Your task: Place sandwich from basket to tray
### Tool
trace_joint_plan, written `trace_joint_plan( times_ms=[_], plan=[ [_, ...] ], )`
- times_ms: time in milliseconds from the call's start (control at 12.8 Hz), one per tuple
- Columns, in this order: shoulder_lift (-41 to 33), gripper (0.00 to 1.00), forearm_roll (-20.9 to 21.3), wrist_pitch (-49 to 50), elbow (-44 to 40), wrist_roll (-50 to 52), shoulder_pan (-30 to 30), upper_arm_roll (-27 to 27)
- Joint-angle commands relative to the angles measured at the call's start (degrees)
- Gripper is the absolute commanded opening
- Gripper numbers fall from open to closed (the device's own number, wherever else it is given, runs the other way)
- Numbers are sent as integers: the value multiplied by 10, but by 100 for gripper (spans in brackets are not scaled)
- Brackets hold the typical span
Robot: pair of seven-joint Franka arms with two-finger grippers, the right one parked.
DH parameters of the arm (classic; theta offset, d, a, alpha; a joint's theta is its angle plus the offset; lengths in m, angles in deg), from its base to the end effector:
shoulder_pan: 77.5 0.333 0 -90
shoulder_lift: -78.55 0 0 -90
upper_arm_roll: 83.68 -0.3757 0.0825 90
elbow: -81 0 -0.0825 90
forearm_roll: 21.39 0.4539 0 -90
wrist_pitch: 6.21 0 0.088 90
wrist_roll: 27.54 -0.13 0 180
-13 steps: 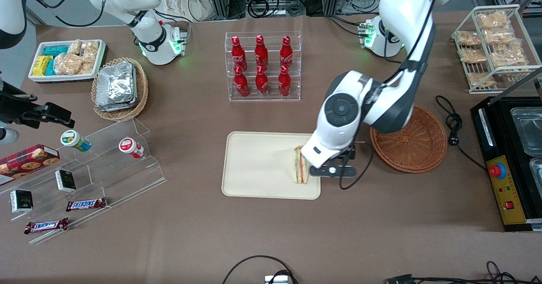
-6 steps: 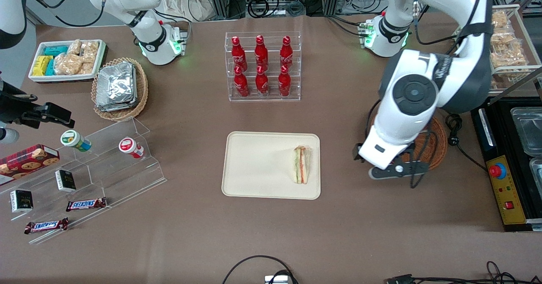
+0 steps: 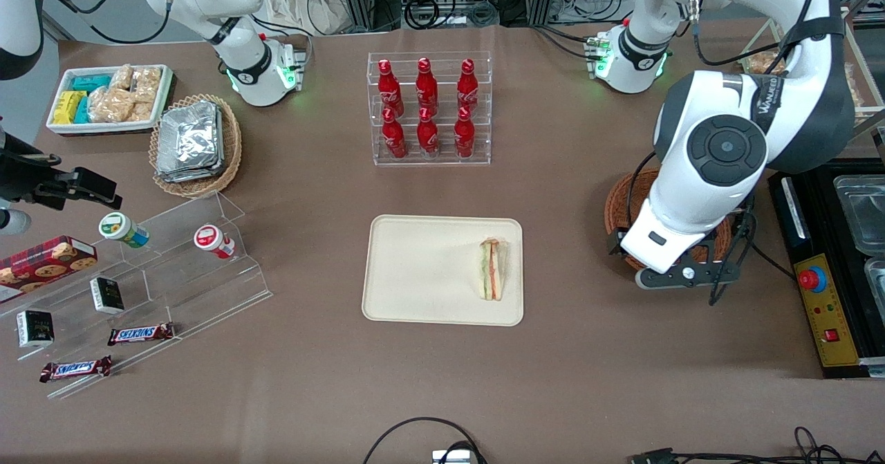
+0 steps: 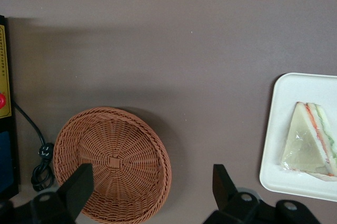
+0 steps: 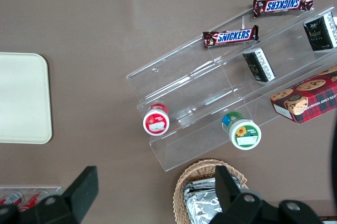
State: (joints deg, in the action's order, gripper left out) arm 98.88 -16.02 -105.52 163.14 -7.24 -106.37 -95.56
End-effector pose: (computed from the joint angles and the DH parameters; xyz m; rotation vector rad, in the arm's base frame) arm 0.7124 -0.2296 0.5106 -2.9706 -0.0438 -0.0107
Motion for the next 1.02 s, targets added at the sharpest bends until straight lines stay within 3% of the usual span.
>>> trace_joint_plan(
  times_ms=[0,392,784,941],
  plan=[
    [-26,100,-5,8,7,-21,0,-13],
    [-68,100,-22,39,11,-98,104,28],
    [-107,100,-23,75,7,-144,256,159],
    [-114,100,-23,100,-6,-146,268,169]
  ],
)
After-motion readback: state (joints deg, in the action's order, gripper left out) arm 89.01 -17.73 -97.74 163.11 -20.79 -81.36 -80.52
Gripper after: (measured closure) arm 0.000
